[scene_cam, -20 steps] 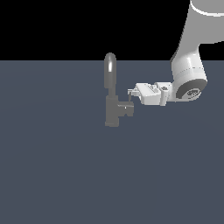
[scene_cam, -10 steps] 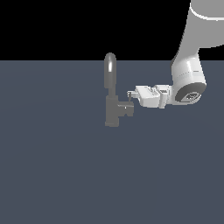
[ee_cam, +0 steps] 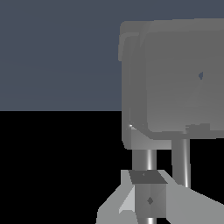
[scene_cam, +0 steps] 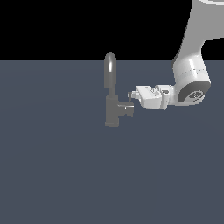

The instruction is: Turn on the faucet by rotating a designated handle.

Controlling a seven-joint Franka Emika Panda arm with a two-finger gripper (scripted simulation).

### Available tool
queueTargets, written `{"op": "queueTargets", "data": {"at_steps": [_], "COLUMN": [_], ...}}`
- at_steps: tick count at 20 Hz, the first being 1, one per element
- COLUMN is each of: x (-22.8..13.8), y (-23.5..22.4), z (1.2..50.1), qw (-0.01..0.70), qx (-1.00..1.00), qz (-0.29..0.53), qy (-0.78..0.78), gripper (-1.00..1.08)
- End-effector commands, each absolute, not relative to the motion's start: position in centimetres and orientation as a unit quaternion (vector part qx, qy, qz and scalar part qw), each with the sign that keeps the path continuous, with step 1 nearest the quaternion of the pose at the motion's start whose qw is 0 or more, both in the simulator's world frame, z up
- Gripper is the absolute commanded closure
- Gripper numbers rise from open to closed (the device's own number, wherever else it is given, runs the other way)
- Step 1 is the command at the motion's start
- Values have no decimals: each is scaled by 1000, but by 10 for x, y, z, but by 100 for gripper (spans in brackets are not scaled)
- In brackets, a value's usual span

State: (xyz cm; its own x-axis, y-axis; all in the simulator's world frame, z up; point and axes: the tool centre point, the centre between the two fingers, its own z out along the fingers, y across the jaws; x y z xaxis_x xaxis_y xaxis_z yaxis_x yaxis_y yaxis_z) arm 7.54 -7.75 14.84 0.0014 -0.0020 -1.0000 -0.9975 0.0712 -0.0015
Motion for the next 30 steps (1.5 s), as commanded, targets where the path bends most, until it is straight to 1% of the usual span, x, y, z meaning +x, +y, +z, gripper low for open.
{"op": "queueTargets", "data": {"at_steps": [1,10,12,27,28,29,30], "x": [68,46,53,-1,-1,13,10], "y": [-77,-75,-76,-72,-72,-73,-73], "z": [150,156,158,127,127,144,137], "qw": [517,517,520,517,517,525,524], "qx": [-483,-483,-485,-483,-483,-492,-491], "qz": [483,482,477,482,482,472,473], "qy": [517,517,516,517,517,510,511], "gripper": [108,108,108,108,108,108,108]}}
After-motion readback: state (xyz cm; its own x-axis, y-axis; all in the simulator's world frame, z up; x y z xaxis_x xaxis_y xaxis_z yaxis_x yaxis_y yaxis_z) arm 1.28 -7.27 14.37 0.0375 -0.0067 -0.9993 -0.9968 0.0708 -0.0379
